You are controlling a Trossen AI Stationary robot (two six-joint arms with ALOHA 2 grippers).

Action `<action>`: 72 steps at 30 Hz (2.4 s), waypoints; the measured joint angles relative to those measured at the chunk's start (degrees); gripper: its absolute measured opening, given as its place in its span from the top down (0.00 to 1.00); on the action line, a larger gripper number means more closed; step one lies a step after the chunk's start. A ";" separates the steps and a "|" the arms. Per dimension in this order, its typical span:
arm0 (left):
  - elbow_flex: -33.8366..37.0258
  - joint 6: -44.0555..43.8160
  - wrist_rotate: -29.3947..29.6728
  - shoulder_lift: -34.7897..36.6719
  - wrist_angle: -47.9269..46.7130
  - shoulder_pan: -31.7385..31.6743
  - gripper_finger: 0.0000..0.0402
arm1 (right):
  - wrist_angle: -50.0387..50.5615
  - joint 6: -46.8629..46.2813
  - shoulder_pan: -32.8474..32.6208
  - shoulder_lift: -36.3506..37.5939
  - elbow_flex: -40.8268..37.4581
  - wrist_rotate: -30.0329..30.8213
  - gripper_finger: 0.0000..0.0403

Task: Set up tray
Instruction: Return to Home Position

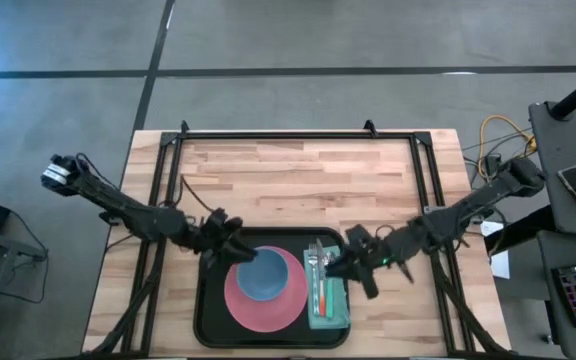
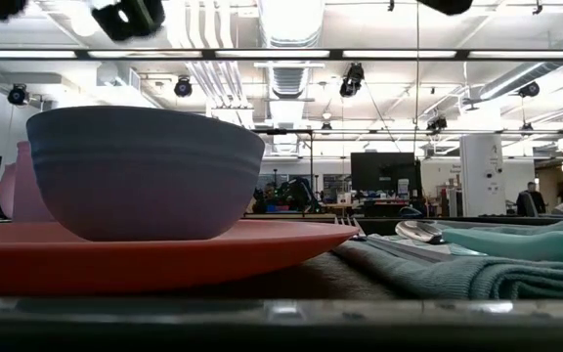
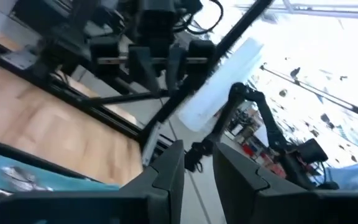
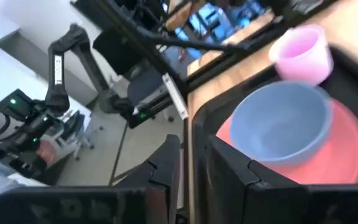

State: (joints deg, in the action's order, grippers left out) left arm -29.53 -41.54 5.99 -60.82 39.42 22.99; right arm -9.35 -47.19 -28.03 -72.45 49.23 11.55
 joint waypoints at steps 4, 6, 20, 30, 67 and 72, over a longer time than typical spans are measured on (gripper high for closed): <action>1.00 0.11 -9.56 0.11 1.60 -8.24 0.83 | 1.35 3.75 3.84 7.55 -3.86 -0.29 0.83; 0.52 0.85 -13.75 0.11 1.53 -12.28 0.83 | 3.80 4.63 5.83 12.16 -5.31 -0.16 0.83; 11.46 5.17 -12.02 19.95 1.53 -20.05 0.83 | 13.52 4.95 10.38 39.76 -20.60 0.82 0.80; 23.01 9.54 -8.57 35.55 0.02 -20.13 0.83 | 15.30 17.47 10.31 47.79 -24.41 7.16 0.83; 20.04 17.49 3.83 58.56 -39.29 -23.85 0.83 | -13.21 28.63 10.33 63.07 -48.72 10.40 0.81; 21.54 17.47 8.97 58.62 -39.59 -23.85 0.83 | -11.34 32.43 10.33 62.98 -48.72 10.90 0.81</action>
State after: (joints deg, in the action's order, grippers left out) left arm -7.99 -24.07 14.96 -2.20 -0.17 -0.86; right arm -20.68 -14.76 -17.69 -9.47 0.51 22.46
